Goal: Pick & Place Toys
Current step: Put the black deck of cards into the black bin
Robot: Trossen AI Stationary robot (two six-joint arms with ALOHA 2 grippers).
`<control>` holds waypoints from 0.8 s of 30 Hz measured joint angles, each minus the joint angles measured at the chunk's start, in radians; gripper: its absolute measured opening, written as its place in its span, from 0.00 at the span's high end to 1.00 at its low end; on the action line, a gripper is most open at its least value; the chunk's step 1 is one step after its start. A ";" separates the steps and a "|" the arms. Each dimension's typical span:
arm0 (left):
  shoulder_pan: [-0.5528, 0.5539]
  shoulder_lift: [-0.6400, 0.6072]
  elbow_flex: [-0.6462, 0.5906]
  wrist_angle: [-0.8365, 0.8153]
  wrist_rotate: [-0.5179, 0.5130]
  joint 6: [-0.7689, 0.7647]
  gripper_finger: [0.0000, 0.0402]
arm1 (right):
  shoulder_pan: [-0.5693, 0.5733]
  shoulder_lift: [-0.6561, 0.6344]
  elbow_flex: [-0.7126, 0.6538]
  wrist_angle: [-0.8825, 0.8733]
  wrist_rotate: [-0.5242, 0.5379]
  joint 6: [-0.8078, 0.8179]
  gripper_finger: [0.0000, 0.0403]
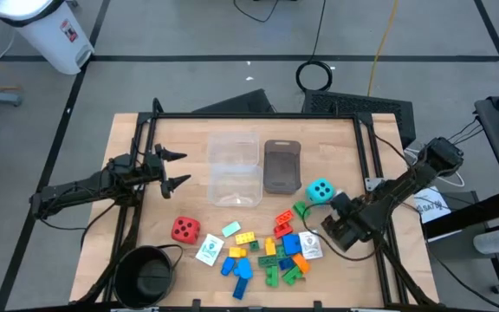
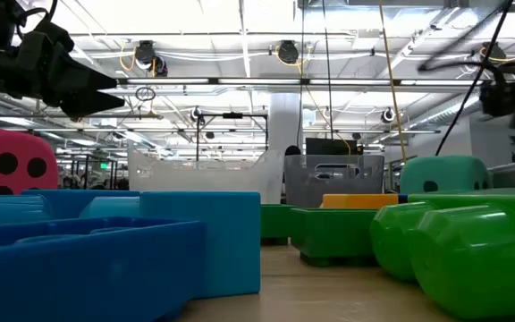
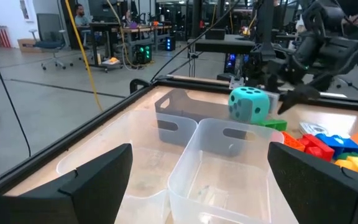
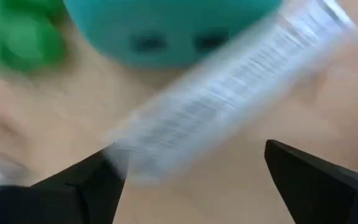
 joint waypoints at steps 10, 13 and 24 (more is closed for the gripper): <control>0.000 0.000 0.000 0.000 0.000 0.000 0.06 | -0.057 0.012 -0.006 -0.006 -0.002 0.058 0.14; 0.000 0.000 0.000 0.000 0.000 0.000 0.06 | -0.057 0.012 -0.023 0.002 -0.009 0.082 0.14; 0.000 0.000 0.000 0.000 0.000 0.000 0.06 | -0.055 0.012 -0.060 -0.015 0.067 0.229 0.22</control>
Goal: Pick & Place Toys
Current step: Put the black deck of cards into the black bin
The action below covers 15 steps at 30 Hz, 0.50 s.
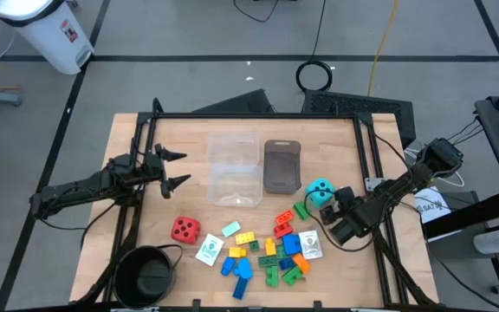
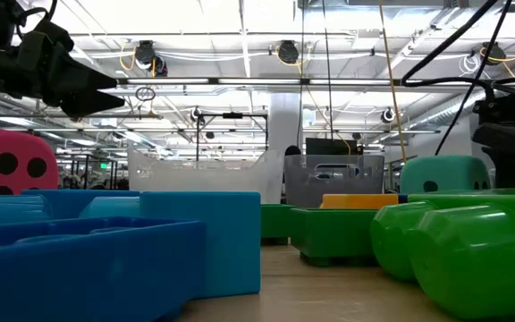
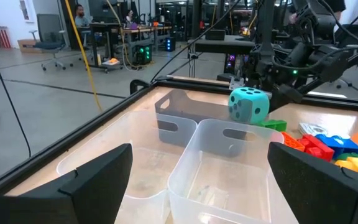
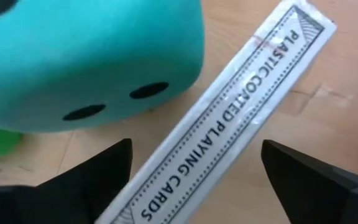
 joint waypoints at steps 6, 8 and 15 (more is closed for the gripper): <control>0.000 0.000 0.000 0.000 0.000 0.000 0.06 | 0.000 0.000 0.000 -0.007 0.005 0.032 0.37; 0.000 0.000 0.000 0.000 0.000 0.000 0.06 | 0.000 0.000 0.000 -0.007 0.003 0.032 0.44; 0.000 0.000 0.000 0.000 0.000 0.000 0.06 | 0.000 0.000 0.000 -0.010 -0.017 0.010 0.72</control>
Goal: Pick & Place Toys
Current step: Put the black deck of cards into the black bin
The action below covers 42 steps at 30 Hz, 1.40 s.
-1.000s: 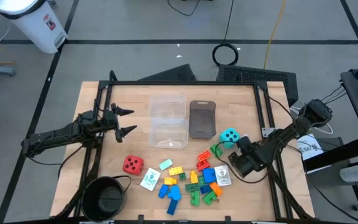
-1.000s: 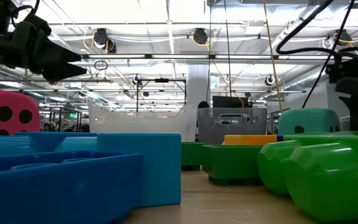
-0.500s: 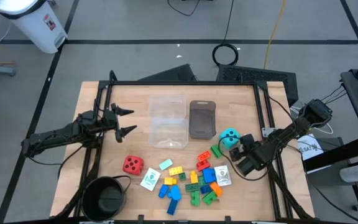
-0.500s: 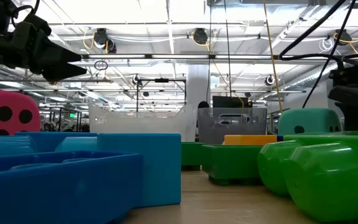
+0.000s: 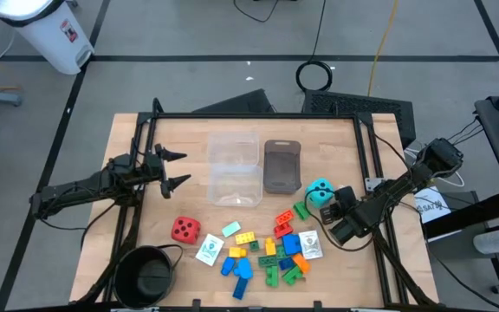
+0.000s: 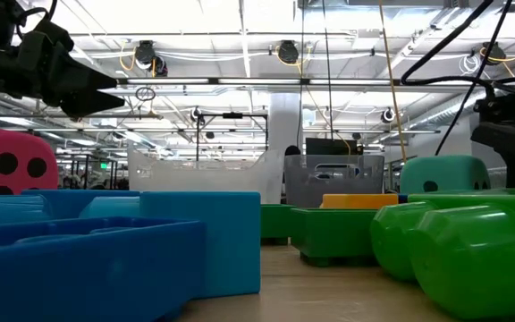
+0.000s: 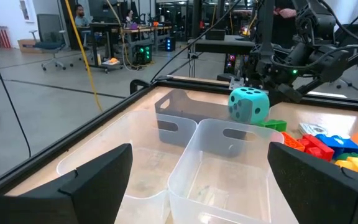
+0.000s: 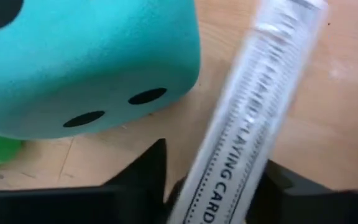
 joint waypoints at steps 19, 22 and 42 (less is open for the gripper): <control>0.000 0.000 0.000 0.000 0.000 0.000 0.06 | 0.011 -0.154 0.057 0.041 -0.381 -0.216 0.91; 0.000 0.000 0.000 0.000 0.000 0.000 0.06 | 0.027 -0.171 0.058 0.201 -0.372 -0.281 0.91; 0.000 0.000 0.000 0.000 -0.001 0.000 0.06 | -0.160 -0.107 0.059 1.416 0.056 -1.443 0.90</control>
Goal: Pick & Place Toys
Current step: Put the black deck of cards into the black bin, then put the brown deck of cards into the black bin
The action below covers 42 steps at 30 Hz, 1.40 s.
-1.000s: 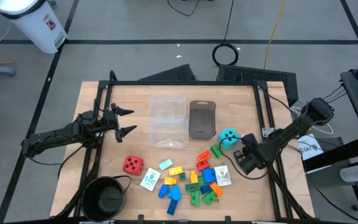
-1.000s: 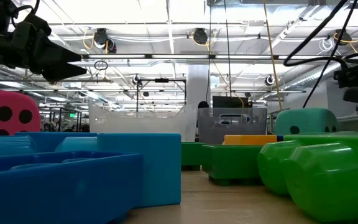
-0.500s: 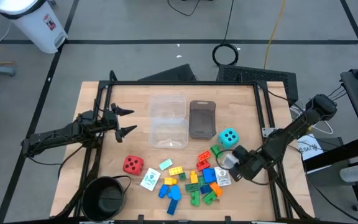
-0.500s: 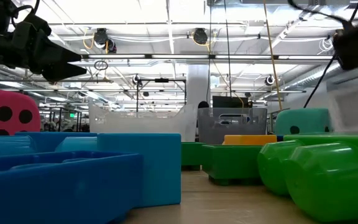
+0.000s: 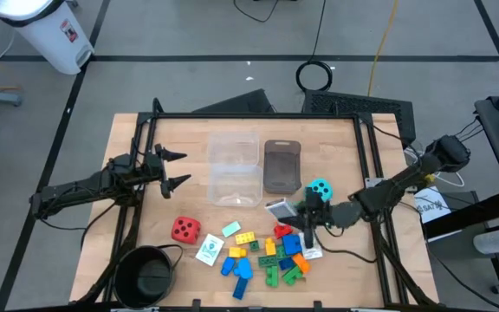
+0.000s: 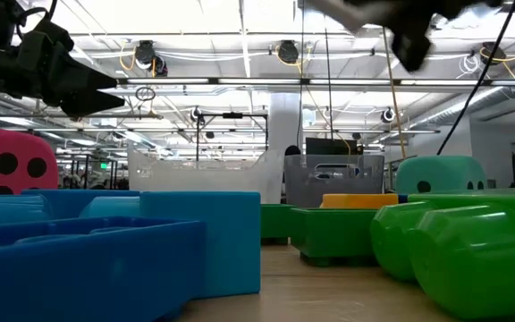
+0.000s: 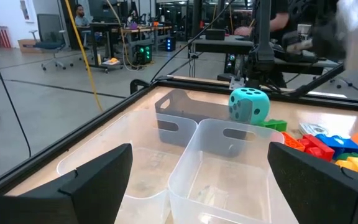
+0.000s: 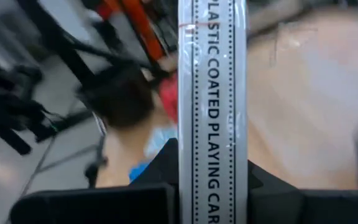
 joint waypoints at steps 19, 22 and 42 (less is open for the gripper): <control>0.000 0.000 0.000 0.000 -0.005 0.000 0.06 | -0.493 0.139 -0.002 -0.285 0.011 0.187 0.88; 0.000 0.000 0.000 0.001 -0.004 0.000 0.06 | -0.507 0.148 0.000 -0.286 -0.025 0.186 0.88; 0.000 0.000 0.000 0.000 -0.005 0.000 0.06 | -0.524 0.162 -0.001 -0.306 0.043 0.136 0.53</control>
